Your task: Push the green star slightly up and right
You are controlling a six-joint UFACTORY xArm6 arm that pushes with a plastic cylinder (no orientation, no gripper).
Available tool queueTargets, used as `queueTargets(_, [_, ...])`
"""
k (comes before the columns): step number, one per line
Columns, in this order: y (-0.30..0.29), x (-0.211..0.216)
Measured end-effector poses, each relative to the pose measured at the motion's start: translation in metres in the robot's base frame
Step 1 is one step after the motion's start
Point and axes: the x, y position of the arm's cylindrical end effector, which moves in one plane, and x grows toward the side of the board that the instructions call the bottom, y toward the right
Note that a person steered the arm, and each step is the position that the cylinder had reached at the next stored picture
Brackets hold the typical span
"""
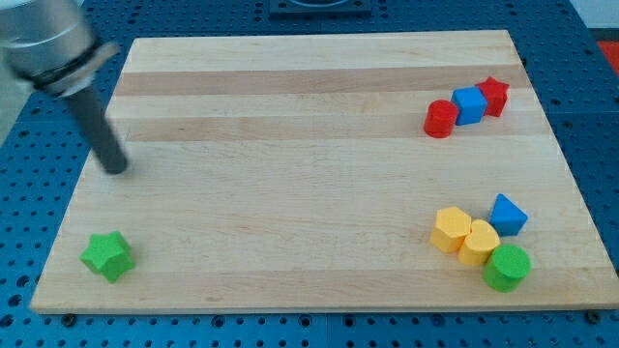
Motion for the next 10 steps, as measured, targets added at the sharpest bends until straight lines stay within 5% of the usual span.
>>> queueTargets(3, [-0.020,0.038])
queueTargets(5, [-0.017,0.140])
queueTargets(6, [-0.017,0.141])
queueTargets(7, [0.024,0.124])
queueTargets(9, [0.194,-0.001])
queueTargets(10, [0.237,-0.031])
